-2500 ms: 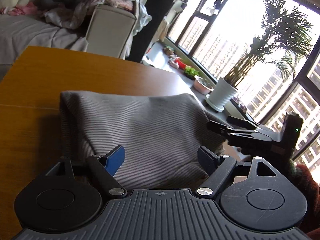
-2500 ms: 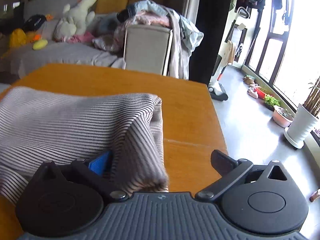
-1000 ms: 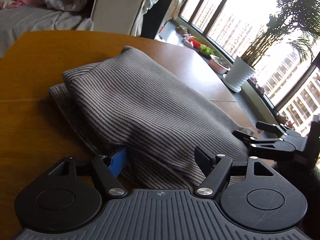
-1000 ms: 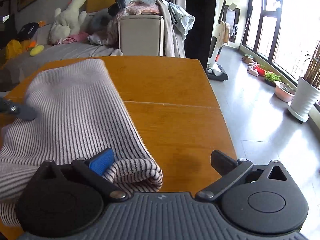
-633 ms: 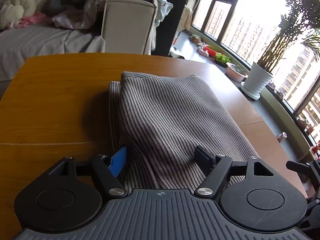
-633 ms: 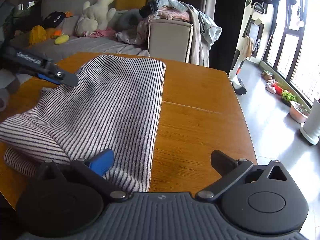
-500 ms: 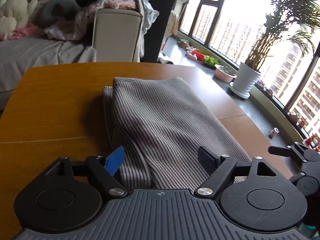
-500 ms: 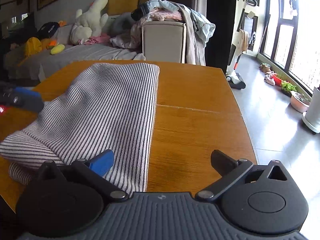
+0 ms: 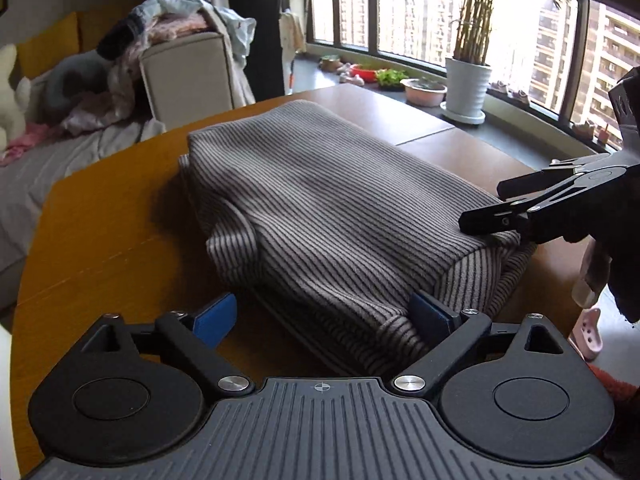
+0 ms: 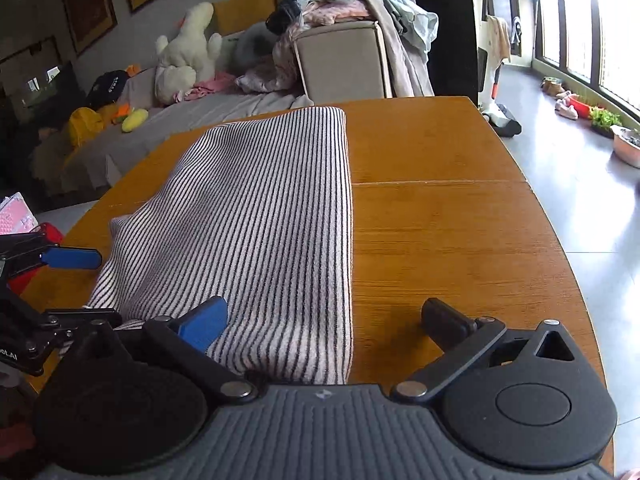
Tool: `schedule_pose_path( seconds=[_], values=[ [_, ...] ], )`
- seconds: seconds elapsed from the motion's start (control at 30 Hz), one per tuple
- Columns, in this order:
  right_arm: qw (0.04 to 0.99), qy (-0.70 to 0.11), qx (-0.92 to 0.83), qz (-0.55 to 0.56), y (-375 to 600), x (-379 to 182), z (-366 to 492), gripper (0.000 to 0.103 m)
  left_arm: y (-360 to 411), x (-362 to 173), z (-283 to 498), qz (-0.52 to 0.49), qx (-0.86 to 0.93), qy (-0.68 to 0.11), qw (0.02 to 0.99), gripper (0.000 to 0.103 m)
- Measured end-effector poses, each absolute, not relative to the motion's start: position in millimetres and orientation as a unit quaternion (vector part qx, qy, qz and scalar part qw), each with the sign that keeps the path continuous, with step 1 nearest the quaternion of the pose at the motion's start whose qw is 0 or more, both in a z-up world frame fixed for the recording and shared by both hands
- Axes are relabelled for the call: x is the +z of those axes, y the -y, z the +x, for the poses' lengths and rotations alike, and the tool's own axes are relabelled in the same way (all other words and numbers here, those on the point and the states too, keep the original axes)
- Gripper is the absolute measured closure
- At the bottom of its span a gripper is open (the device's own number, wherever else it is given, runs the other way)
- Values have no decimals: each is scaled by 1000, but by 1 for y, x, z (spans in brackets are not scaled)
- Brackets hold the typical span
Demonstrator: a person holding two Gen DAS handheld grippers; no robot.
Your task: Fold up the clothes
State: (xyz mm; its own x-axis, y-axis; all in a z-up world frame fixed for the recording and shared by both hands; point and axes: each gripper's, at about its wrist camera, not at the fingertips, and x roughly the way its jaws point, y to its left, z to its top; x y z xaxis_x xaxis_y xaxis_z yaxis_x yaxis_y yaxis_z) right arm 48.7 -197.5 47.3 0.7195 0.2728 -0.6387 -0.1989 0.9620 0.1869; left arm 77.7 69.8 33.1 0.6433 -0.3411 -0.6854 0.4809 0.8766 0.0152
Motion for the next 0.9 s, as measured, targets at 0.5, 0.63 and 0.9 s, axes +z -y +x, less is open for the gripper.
schedule_pose_path(
  seconds=[0.5, 0.63, 0.9],
  values=[
    [947, -229, 179, -136, 155, 82, 0, 32, -76, 31, 78, 82, -219, -351, 907, 3],
    [908, -228, 286, -204, 122, 90, -22, 33, -80, 32, 80, 68, -220, -354, 906, 3],
    [866, -221, 325, -310, 78, 59, -36, 32, -108, 58, 68, 71, -195, -326, 922, 4]
  ],
)
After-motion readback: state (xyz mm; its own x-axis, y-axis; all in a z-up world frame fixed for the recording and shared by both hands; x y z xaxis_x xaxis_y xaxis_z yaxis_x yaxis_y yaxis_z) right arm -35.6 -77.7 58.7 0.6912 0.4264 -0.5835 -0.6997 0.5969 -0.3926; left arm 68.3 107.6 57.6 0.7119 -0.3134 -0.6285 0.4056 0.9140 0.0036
